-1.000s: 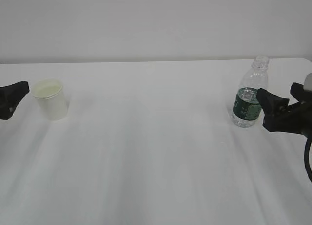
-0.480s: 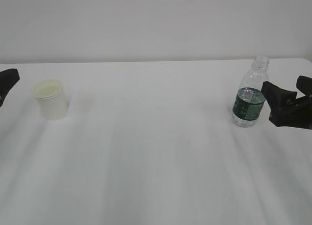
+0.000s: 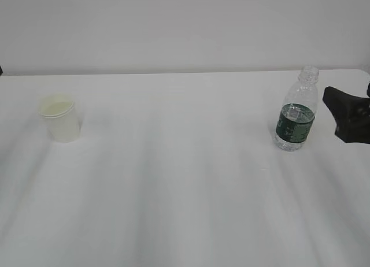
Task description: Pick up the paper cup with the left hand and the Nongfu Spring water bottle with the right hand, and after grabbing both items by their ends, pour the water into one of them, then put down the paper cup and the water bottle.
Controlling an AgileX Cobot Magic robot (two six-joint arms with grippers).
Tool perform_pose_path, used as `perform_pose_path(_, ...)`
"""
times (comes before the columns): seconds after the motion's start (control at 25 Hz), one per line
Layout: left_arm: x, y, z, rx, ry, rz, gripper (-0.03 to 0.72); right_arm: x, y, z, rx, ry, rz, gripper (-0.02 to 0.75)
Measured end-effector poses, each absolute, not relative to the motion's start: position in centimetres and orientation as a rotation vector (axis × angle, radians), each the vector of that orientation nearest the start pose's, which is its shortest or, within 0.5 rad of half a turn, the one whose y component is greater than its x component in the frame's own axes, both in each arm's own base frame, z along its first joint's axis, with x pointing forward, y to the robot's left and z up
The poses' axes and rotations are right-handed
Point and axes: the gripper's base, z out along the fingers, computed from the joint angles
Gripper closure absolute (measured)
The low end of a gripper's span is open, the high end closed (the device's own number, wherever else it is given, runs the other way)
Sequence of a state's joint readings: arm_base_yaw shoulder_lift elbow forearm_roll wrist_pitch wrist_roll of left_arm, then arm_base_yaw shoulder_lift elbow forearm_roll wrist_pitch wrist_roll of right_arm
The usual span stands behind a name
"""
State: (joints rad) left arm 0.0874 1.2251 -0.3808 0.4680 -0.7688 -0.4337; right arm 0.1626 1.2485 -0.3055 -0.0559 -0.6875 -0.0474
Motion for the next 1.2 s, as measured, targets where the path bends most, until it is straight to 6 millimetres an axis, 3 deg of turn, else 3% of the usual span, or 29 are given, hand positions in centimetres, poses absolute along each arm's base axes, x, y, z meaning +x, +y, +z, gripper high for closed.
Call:
perform_pose_path(0.76,16.7,-0.6,29.7,0.017,1.495,-0.203,0.101,17.8,3.0,26.6,-0.220,1.727,0.067,0.162)
perform_pose_path(0.96,15.0,-0.2,30.3,-0.009,1.506,-0.145,0.101,17.0,2.8,28.4,-0.216,1.729,0.064,0.162)
perform_pose_path(1.2,14.0,-0.2,30.5,0.053,1.534,-0.054,0.106,16.4,2.7,28.5,-0.219,1.771,0.060,0.162)
